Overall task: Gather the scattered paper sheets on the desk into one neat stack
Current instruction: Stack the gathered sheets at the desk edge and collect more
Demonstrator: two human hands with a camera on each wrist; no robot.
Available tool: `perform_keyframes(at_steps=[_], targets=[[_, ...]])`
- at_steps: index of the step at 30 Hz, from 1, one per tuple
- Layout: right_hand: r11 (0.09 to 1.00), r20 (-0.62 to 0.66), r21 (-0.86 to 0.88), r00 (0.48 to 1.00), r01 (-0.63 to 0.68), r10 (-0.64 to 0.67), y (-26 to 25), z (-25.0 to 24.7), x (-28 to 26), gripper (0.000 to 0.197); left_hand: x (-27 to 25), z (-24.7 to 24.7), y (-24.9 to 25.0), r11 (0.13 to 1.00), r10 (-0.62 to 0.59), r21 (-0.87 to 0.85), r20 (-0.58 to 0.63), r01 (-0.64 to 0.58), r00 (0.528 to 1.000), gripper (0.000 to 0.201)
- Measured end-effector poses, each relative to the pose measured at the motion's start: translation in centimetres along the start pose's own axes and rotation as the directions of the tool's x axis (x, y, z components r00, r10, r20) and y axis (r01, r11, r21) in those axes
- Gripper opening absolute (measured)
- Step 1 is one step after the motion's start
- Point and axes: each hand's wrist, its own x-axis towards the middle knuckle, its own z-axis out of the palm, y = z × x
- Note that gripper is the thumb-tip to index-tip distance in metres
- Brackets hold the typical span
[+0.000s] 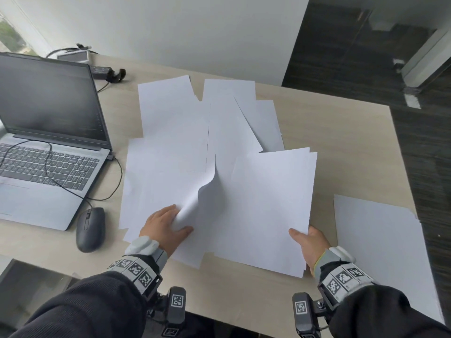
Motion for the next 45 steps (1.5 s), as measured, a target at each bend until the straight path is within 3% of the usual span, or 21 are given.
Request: perform_keyframes(at_steps=[6, 10, 14, 17, 19, 22, 25, 28, 30, 35, 39, 45], targets=[[1.0, 0.034, -0.002, 0.999, -0.014, 0.014, -0.1, 0.5, -0.5, 0.01, -1.4, 0.8, 5.1, 0.988, 0.146, -0.058, -0.007, -0.147, 0.989, 0.071], [1.0, 0.047, -0.023, 0.999, -0.002, 0.003, -0.5, 0.9, -1.0, 0.012, -2.0, 2.5, 9.0, 0.946, 0.323, -0.052, 0.107, -0.319, 0.94, 0.07], [0.991, -0.033, -0.12, 0.998, -0.06, 0.057, -1.7, 0.7, -1.4, 0.059, -2.6, 4.5, 12.0, 0.903, 0.389, 0.076, 0.274, -0.424, 0.879, 0.082], [0.987, 0.016, -0.096, 0.992, -0.127, 0.129, -1.7, 0.6, -1.2, 0.076, -3.2, 5.8, 13.1, 0.86, 0.424, 0.126, 0.363, -0.494, 0.83, 0.092], [0.993, 0.049, -0.065, 0.994, -0.096, 0.099, -1.2, 0.7, -1.2, 0.068, -3.6, 6.6, 13.5, 0.835, 0.453, 0.129, 0.388, -0.534, 0.802, 0.096], [0.996, 0.08, -0.084, 0.997, -0.012, 0.018, -0.3, 0.7, -1.2, 0.029, -3.7, 7.2, 13.7, 0.831, 0.494, 0.056, 0.385, -0.554, 0.78, 0.09], [0.992, 0.029, -0.126, 1.0, 0.005, -0.002, -0.2, -0.3, -0.5, 0.023, -2.8, 6.7, 13.1, 0.854, 0.475, 0.078, 0.288, -0.514, 0.832, 0.08], [0.991, -0.064, -0.137, 0.998, 0.009, -0.018, -0.9, -2.0, 0.1, 0.018, -1.3, 5.7, 11.6, 0.931, 0.292, 0.168, 0.192, -0.325, 0.937, 0.079], [0.992, -0.132, -0.129, 0.991, 0.009, -0.026, -1.2, -3.2, 0.4, 0.014, -0.4, 5.3, 10.3, 0.948, 0.167, 0.239, 0.194, -0.211, 0.967, 0.089], [0.995, -0.259, -0.086, 0.964, 0.043, -0.064, -2.0, -5.1, 1.1, 0.015, -0.4, 4.7, 8.2, 0.922, 0.139, 0.337, 0.17, -0.19, 0.976, 0.094], [0.997, -0.33, -0.065, 0.941, 0.052, -0.071, -2.0, -5.4, 1.5, 0.011, -0.9, 3.8, 8.8, 0.919, 0.148, 0.356, 0.09, -0.171, 0.985, 0.069], [0.999, -0.302, -0.024, 0.952, 0.043, -0.048, -2.1, -5.2, 1.7, 0.015, 1.6, 1.8, 10.2, 0.936, 0.075, 0.338, 0.083, -0.099, 0.994, 0.035]])
